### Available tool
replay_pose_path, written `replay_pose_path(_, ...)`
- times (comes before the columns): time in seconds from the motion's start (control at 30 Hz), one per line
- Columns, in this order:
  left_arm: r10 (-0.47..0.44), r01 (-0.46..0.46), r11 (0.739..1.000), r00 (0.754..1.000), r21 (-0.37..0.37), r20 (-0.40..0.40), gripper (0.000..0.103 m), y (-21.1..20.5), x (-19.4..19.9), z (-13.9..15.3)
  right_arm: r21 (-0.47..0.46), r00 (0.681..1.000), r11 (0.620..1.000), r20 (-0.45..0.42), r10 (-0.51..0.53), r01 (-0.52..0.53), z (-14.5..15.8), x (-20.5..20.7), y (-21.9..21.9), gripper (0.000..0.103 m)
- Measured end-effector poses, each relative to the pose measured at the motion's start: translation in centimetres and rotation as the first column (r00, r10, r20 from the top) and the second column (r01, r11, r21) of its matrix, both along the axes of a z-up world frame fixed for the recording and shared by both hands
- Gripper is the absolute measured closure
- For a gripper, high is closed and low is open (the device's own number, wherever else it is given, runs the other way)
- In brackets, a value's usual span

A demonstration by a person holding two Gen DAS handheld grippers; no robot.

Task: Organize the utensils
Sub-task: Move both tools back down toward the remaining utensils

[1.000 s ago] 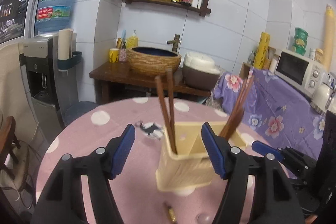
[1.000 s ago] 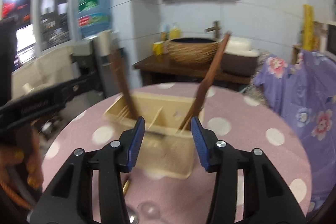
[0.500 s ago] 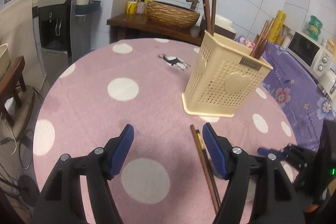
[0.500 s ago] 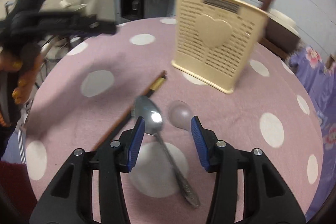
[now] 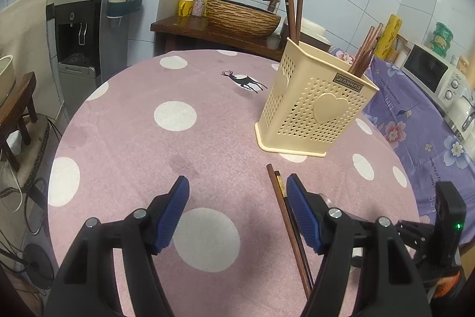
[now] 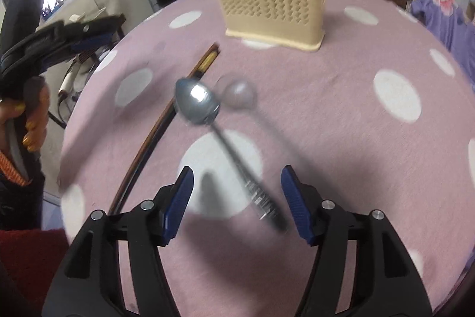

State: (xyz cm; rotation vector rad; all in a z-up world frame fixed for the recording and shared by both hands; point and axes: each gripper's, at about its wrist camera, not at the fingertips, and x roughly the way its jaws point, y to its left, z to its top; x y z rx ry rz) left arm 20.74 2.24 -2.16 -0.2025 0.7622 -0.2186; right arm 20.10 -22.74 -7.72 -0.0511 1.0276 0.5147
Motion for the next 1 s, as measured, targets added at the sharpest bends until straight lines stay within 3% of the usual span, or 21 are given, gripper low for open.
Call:
replay_pose_path(0.13,0.000,0.000,1.000,1.000,-0.005,-0.003,0.035,0.2,-0.2,-0.1,0.010,0.999,1.000,0.047,-0.005,0.004,0.4,-2.1,1.1,0.047)
replay_pose_path(0.2,0.001,-0.001,1.000,1.000,-0.006,-0.005,0.035,0.1,-0.1,-0.1,-0.064,0.995,0.998,0.097,0.007,-0.001,0.7,-2.3,1.7,0.050)
replay_pose_path(0.33,-0.003,0.003,1.000,1.000,-0.017,-0.002,0.035,0.0,-0.3,0.0,-0.119,0.997,0.993,0.081,0.016,-0.006,0.1,-0.4,2.2,0.052)
replay_pose_path(0.43,-0.006,0.006,1.000,1.000,-0.017,0.000,0.035,0.1,-0.6,0.1,-0.146,0.995,0.989,0.092,0.028,-0.014,0.0,0.2,2.7,0.062)
replay_pose_path(0.5,-0.003,0.003,1.000,1.000,-0.016,0.000,0.035,0.0,-0.6,0.1,-0.151,0.995,0.989,0.096,0.020,-0.006,0.2,0.0,2.9,0.076)
replay_pose_path(0.57,0.003,-0.003,1.000,1.000,-0.019,-0.003,0.035,0.2,-0.6,0.1,-0.151,0.995,0.986,0.081,-0.052,0.064,0.1,-0.2,2.8,0.089)
replay_pose_path(0.67,0.010,-0.010,0.999,1.000,-0.035,-0.009,0.035,0.5,-0.4,0.0,-0.130,0.980,0.971,0.039,-0.197,0.200,0.2,-1.1,1.9,0.089)
replay_pose_path(0.77,0.008,-0.009,1.000,1.000,-0.025,-0.007,0.035,0.2,-0.4,-0.1,-0.106,0.961,0.955,0.011,-0.276,0.275,0.3,-2.8,1.7,0.089)
replay_pose_path(0.83,-0.001,0.001,1.000,1.000,-0.014,-0.006,0.035,-0.3,-0.5,-0.2,-0.021,0.961,0.962,-0.043,-0.273,0.272,0.3,-3.4,1.6,0.087)
replay_pose_path(0.9,-0.010,0.010,1.000,1.000,-0.016,-0.008,0.034,-0.5,-0.6,-0.3,0.048,0.970,0.970,-0.058,-0.235,0.238,0.5,-3.9,1.7,0.061)
replay_pose_path(0.93,-0.012,0.012,1.000,1.000,-0.016,-0.009,0.033,-0.6,-0.6,-0.3,0.032,0.973,0.973,-0.007,-0.230,0.230,0.9,-4.0,1.7,0.049)
replay_pose_path(1.0,-0.014,0.014,1.000,1.000,-0.008,-0.011,0.033,-0.7,-0.8,-0.4,-0.008,0.972,0.975,0.088,-0.220,0.222,1.7,-3.6,1.5,0.049)
